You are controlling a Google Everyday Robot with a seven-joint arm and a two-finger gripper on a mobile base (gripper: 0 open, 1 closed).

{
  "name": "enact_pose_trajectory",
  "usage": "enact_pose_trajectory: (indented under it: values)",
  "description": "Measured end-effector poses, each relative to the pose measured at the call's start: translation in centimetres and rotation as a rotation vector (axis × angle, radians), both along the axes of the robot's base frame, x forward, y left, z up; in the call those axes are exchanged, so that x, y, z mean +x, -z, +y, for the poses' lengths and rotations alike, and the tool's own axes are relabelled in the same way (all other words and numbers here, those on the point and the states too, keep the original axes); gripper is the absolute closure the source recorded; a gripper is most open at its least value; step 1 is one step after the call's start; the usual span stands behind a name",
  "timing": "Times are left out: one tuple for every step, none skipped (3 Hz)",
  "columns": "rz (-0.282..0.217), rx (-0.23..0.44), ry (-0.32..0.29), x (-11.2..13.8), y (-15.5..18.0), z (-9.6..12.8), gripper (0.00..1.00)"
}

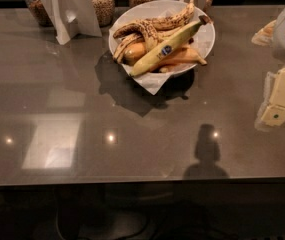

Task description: Pick banana from white bowl

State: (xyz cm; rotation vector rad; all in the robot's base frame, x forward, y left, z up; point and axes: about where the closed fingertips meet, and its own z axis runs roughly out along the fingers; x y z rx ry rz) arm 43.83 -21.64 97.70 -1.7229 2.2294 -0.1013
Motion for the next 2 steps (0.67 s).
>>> enact_pose_trajectory:
  values:
    - [0.000,0.000,0.000,0.0,0.0,0.0,0.00]
    - [-0.050,0.034,-0.024,1.2,-0.8,0.9,0.00]
